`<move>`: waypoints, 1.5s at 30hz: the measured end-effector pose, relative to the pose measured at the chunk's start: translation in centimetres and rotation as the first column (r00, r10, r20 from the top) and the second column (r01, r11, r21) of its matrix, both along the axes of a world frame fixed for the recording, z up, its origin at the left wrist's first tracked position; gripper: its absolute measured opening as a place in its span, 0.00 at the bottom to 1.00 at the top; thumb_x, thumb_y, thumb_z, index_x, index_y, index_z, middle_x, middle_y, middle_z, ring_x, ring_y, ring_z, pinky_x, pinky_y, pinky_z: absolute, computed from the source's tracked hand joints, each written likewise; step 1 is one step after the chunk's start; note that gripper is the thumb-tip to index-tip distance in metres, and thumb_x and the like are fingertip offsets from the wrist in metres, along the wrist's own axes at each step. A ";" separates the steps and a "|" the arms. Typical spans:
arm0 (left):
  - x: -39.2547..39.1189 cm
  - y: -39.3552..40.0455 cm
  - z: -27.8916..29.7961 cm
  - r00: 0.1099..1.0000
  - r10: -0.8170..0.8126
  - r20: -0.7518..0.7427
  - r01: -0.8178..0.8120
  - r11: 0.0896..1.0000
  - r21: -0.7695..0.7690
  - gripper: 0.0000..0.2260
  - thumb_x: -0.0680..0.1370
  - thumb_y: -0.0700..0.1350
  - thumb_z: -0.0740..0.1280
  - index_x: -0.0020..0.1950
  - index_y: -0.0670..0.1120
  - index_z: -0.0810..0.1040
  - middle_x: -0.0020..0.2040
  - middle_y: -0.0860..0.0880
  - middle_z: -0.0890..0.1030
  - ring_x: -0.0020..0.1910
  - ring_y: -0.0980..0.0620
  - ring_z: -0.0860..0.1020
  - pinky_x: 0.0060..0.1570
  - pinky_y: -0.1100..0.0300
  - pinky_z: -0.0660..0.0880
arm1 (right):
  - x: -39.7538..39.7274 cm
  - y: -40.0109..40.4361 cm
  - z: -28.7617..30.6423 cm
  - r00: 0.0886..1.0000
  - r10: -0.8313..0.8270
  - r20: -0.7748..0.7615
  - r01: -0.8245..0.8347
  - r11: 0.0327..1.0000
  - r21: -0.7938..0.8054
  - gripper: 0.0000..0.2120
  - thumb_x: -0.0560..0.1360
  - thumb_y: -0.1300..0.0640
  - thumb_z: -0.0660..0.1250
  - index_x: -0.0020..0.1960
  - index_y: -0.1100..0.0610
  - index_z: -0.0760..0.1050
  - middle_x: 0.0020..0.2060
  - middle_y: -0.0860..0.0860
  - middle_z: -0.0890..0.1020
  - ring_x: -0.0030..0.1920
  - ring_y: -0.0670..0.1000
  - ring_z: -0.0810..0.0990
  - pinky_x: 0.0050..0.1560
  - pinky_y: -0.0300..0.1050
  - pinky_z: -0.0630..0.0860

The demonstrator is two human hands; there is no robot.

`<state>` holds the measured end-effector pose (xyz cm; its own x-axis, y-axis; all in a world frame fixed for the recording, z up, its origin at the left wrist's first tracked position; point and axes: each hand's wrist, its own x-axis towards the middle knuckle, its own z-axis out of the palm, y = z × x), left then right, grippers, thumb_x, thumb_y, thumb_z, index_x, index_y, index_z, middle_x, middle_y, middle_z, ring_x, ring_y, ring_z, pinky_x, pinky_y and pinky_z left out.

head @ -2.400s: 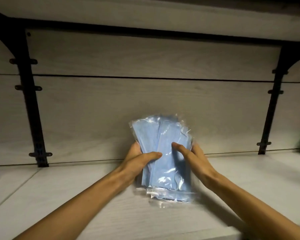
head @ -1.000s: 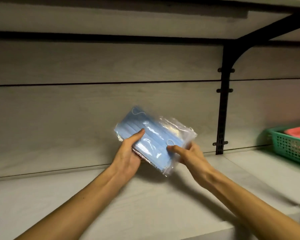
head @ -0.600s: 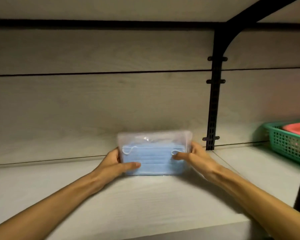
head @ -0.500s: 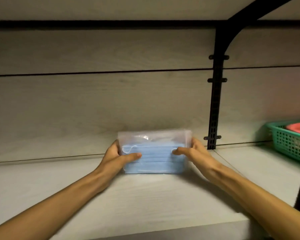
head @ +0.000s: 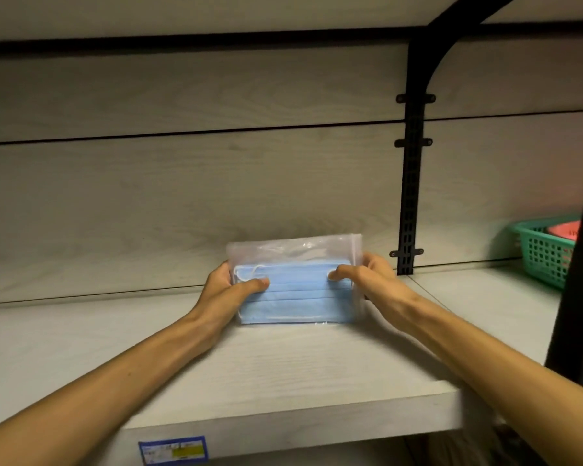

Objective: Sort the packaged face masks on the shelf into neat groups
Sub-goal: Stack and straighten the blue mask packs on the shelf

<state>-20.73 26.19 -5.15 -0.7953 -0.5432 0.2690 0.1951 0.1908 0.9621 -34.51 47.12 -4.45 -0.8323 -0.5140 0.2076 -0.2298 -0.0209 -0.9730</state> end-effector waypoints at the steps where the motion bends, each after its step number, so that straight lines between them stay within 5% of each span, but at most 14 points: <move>1: 0.0 -0.1 0.2 1.000 -0.013 0.001 0.013 1.000 -0.022 0.13 0.74 0.36 0.76 0.56 0.44 0.79 0.49 0.48 0.87 0.46 0.51 0.85 0.42 0.62 0.81 | -0.1 0.2 0.2 1.000 0.000 -0.004 0.000 1.000 0.011 0.10 0.72 0.63 0.73 0.54 0.59 0.81 0.39 0.48 0.87 0.34 0.42 0.84 0.28 0.32 0.75; 5: 0.3 -0.1 0.5 0.999 -0.037 -0.022 0.034 0.993 -0.116 0.14 0.74 0.36 0.76 0.56 0.47 0.80 0.49 0.50 0.87 0.48 0.50 0.85 0.47 0.59 0.83 | -0.2 1.2 1.3 0.994 0.002 -0.106 0.011 0.993 0.121 0.12 0.71 0.61 0.76 0.53 0.54 0.81 0.41 0.44 0.87 0.41 0.45 0.84 0.33 0.30 0.74; 7: 0.2 0.0 1.0 0.998 -0.038 -0.045 0.030 0.985 -0.168 0.14 0.75 0.35 0.75 0.57 0.47 0.80 0.51 0.50 0.87 0.49 0.51 0.85 0.51 0.57 0.82 | -0.1 1.7 2.7 0.955 -0.067 -0.290 0.118 0.980 0.161 0.22 0.69 0.58 0.79 0.61 0.53 0.76 0.50 0.45 0.84 0.50 0.46 0.81 0.45 0.30 0.74; 10: 0.1 0.4 2.6 0.992 -0.088 -0.084 0.058 0.949 -0.310 0.16 0.75 0.32 0.73 0.57 0.48 0.79 0.50 0.53 0.86 0.49 0.55 0.83 0.52 0.61 0.81 | 1.0 2.3 5.7 0.758 -0.093 -0.646 0.227 0.965 0.128 0.42 0.68 0.54 0.78 0.77 0.54 0.62 0.66 0.48 0.75 0.66 0.47 0.72 0.65 0.41 0.68; 13: 0.3 1.3 5.0 0.985 -0.139 -0.105 0.060 0.836 -0.545 0.16 0.75 0.31 0.73 0.60 0.45 0.78 0.54 0.49 0.84 0.52 0.55 0.81 0.57 0.59 0.78 | 2.4 2.1 8.8 0.510 0.079 -0.857 0.282 0.926 0.253 0.44 0.66 0.48 0.74 0.77 0.54 0.60 0.70 0.50 0.73 0.68 0.51 0.71 0.67 0.49 0.70; 18: 0.7 3.6 9.1 0.986 -0.078 -0.150 -0.093 0.488 -0.868 0.09 0.73 0.44 0.72 0.51 0.47 0.75 0.44 0.53 0.82 0.45 0.50 0.80 0.47 0.51 0.77 | 2.3 2.2 10.2 0.675 0.354 -0.647 0.168 0.780 0.602 0.17 0.69 0.55 0.75 0.56 0.53 0.75 0.48 0.47 0.83 0.47 0.51 0.83 0.45 0.44 0.79; 23: -0.3 6.6 9.4 0.935 -0.051 -0.351 -0.310 0.361 -0.879 0.16 0.72 0.46 0.74 0.58 0.50 0.77 0.51 0.52 0.83 0.49 0.45 0.81 0.50 0.50 0.78 | 0.5 3.3 6.7 0.759 0.113 -0.641 0.130 0.939 0.320 0.06 0.69 0.61 0.73 0.44 0.63 0.80 0.40 0.59 0.85 0.38 0.53 0.85 0.41 0.55 0.81; 25: -0.8 7.3 8.2 0.889 -0.023 -0.457 -0.409 0.406 -0.817 0.30 0.71 0.51 0.78 0.69 0.46 0.72 0.64 0.50 0.79 0.62 0.47 0.78 0.62 0.53 0.74 | -0.3 3.9 5.5 0.819 0.032 -0.572 0.107 0.972 0.208 0.07 0.68 0.61 0.73 0.44 0.63 0.81 0.41 0.59 0.86 0.37 0.49 0.83 0.43 0.57 0.82; 28: -1.6 7.7 6.0 0.812 0.109 -0.573 -0.499 0.637 -0.587 0.40 0.71 0.57 0.77 0.77 0.45 0.63 0.73 0.49 0.69 0.72 0.52 0.69 0.71 0.59 0.66 | -0.8 4.9 3.7 0.894 -0.063 -0.444 0.107 0.991 0.074 0.08 0.65 0.57 0.74 0.44 0.57 0.83 0.38 0.50 0.87 0.36 0.44 0.82 0.40 0.46 0.80; 32: -3.2 8.6 2.9 0.950 0.047 -0.310 -0.150 0.937 -0.316 0.45 0.70 0.58 0.75 0.79 0.48 0.55 0.76 0.50 0.65 0.73 0.54 0.68 0.72 0.56 0.67 | -0.8 5.5 2.2 0.952 -0.186 -0.243 0.175 0.982 -0.069 0.04 0.64 0.56 0.76 0.39 0.49 0.84 0.34 0.44 0.85 0.34 0.42 0.82 0.37 0.38 0.77; 35: -4.3 9.2 1.2 0.983 -0.154 -0.101 0.130 0.968 -0.213 0.36 0.76 0.54 0.71 0.78 0.49 0.57 0.73 0.50 0.71 0.67 0.54 0.75 0.70 0.51 0.72 | -0.6 5.4 1.8 0.974 -0.186 -0.132 0.174 0.980 -0.095 0.07 0.67 0.60 0.77 0.44 0.55 0.83 0.38 0.46 0.87 0.40 0.46 0.86 0.39 0.39 0.81; 38: -5.1 9.4 0.4 0.998 -0.058 -0.007 0.055 0.970 -0.235 0.17 0.81 0.48 0.67 0.68 0.50 0.68 0.61 0.53 0.80 0.59 0.51 0.80 0.65 0.48 0.76 | -0.4 5.3 1.9 0.982 -0.147 -0.120 0.147 0.989 -0.012 0.07 0.69 0.61 0.76 0.38 0.54 0.79 0.27 0.43 0.82 0.28 0.43 0.79 0.25 0.32 0.71; 40: -5.3 9.5 0.5 0.998 -0.017 0.055 0.027 0.981 -0.190 0.09 0.81 0.46 0.68 0.59 0.47 0.75 0.54 0.50 0.83 0.53 0.47 0.83 0.58 0.50 0.79 | -0.5 5.3 2.4 0.984 -0.169 -0.058 0.175 0.980 0.100 0.11 0.68 0.56 0.77 0.45 0.57 0.77 0.35 0.49 0.83 0.32 0.48 0.80 0.27 0.36 0.72; 45: -4.8 9.6 1.4 0.934 -0.040 0.355 0.084 0.991 -0.107 0.11 0.80 0.47 0.69 0.54 0.40 0.80 0.39 0.47 0.84 0.30 0.53 0.81 0.27 0.65 0.73 | -1.0 5.1 2.3 0.973 -0.230 0.018 0.205 0.898 0.389 0.27 0.67 0.48 0.75 0.60 0.60 0.73 0.51 0.56 0.80 0.44 0.52 0.81 0.35 0.40 0.73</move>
